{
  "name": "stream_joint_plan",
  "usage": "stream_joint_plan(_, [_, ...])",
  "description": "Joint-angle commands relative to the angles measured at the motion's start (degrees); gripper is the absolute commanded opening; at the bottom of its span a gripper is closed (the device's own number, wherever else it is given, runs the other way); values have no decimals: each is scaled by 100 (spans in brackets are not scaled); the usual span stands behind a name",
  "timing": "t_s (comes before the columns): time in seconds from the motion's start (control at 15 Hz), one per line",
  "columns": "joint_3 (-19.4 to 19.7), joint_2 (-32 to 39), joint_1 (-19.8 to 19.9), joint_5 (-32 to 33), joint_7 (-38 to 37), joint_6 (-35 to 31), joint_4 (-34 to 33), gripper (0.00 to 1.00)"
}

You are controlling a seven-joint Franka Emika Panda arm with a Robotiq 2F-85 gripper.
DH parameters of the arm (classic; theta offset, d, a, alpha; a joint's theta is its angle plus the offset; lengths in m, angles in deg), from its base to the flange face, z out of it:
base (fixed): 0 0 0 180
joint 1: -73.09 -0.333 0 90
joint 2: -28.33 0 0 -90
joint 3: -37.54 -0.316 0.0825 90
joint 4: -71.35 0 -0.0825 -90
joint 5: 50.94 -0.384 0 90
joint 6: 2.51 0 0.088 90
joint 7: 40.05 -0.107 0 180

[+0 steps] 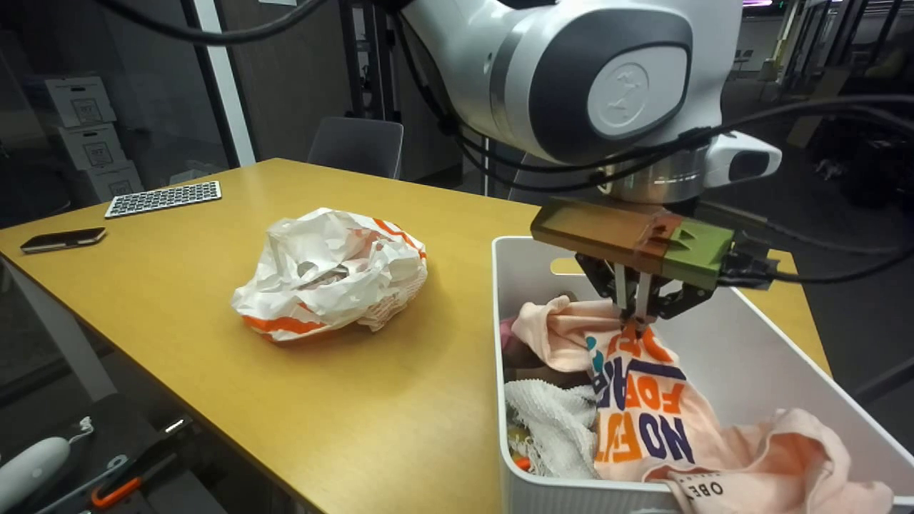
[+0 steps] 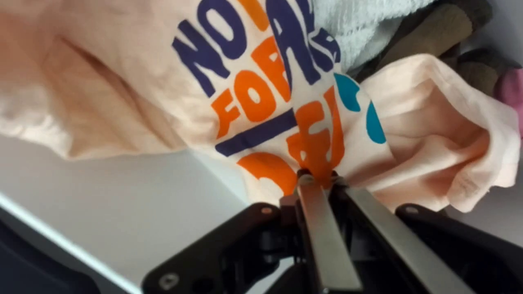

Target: Remove the peach shirt from the basket, then put it in the plastic and pull up the plastic

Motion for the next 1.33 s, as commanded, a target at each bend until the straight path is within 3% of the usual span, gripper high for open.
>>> stream_joint_plan(0.0, [257, -825, -370, 1005, -426, -319, 223, 0])
stream_joint_plan(0.33, [301, -1964, -637, 2775, -1345, -445, 278, 0])
stream_joint_plan(0.8, [-171, -3444, -352, 4591, -2926, -631, 287, 0])
stream_joint_plan(1.0, [-354, -4183, -251, 4766, -3439, -600, 433, 0])
stream_joint_plan(1.27, [-274, -4837, -579, 4007, -2825, -46, 944, 0])
